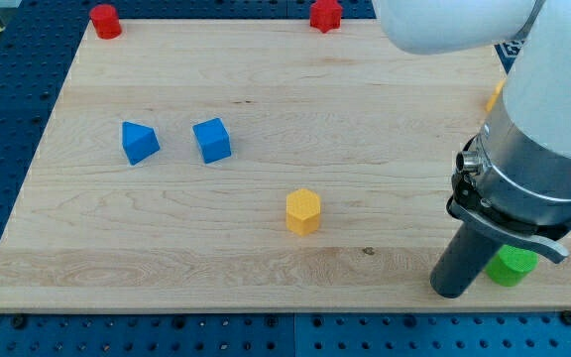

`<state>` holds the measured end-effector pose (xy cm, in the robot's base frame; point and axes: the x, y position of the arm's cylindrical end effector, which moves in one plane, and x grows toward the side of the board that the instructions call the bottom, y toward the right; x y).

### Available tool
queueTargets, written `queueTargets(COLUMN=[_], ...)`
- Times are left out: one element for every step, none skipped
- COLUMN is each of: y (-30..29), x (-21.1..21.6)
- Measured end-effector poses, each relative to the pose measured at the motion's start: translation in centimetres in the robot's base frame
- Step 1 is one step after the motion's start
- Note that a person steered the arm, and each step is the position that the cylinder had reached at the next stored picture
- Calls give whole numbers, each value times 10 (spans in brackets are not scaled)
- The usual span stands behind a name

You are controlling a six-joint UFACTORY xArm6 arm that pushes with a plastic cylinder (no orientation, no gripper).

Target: Move the green circle to the bottom right

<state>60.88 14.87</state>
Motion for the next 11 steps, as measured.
queueTargets(y=[14,20,20,19,17,16,20,37,45,42,40], x=[1,1,1,-2,-20,-42,-48,-47,-40,-35,-35])
